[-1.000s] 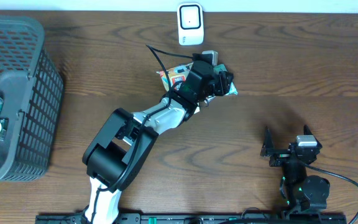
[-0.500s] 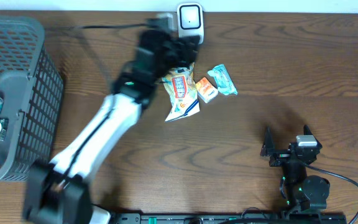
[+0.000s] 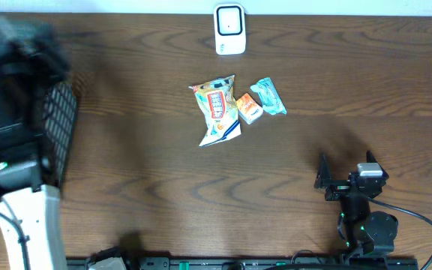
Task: Scan the item barcode
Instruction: 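Reach the left gripper into the basket and grasp the teal box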
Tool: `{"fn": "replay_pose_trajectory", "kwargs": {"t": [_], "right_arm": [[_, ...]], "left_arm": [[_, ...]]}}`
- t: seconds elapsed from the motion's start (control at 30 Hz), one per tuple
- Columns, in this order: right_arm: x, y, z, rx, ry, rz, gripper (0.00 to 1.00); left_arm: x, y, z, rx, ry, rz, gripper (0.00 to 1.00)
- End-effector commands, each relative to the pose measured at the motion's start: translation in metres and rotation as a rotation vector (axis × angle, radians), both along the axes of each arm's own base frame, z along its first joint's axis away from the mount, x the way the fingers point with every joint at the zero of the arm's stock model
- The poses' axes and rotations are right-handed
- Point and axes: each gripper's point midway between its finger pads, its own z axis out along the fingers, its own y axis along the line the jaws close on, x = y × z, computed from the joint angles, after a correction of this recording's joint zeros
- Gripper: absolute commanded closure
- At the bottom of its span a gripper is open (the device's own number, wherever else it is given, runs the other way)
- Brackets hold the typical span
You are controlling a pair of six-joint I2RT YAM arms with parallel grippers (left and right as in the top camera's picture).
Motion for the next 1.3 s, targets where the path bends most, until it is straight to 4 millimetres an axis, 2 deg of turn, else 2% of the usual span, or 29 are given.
{"fn": "replay_pose_trajectory", "kwargs": {"t": [0.0,0.1,0.17,0.3,0.33,0.4,0.63,0.7,0.8,1.07,1.27], "right_arm": [[0.000,-0.001,-0.001,-0.007,0.002,-0.002,0.01],[0.000,-0.001,-0.001,-0.007,0.002,-0.003,0.01],[0.000,-0.001,-0.001,-0.007,0.002,-0.003,0.01],[0.000,-0.001,-0.001,-0.007,0.002,-0.003,0.01],[0.000,-0.001,-0.001,-0.007,0.002,-0.003,0.01],[0.000,-0.001,-0.001,-0.007,0.002,-0.003,0.01],[0.000,-0.001,-0.001,-0.007,0.002,-0.003,0.01],[0.000,-0.001,-0.001,-0.007,0.002,-0.003,0.01],[0.000,-0.001,-0.001,-0.007,0.002,-0.003,0.01],[0.000,-0.001,-0.001,-0.007,0.002,-0.003,0.01],[0.000,-0.001,-0.001,-0.007,0.002,-0.003,0.01]], "left_arm": [[-0.023,0.061,-0.010,0.036,0.064,0.191,0.34],[-0.037,0.102,-0.036,0.071,0.178,0.284,0.35],[-0.042,0.117,-0.053,0.124,0.266,0.290,0.35],[-0.057,0.149,-0.104,0.261,0.548,0.304,0.34],[-0.060,0.154,-0.111,0.275,0.592,0.317,0.34],[-0.065,0.167,-0.132,0.323,0.712,0.337,0.30],[-0.055,0.181,-0.194,0.442,0.960,0.181,0.28],[-0.050,0.186,-0.228,0.471,1.059,0.091,0.28],[-0.043,0.191,-0.253,0.471,1.097,0.057,0.28],[-0.024,0.207,-0.295,0.533,1.140,-0.005,0.28],[-0.018,0.227,-0.311,0.547,1.121,0.033,0.28]]}}
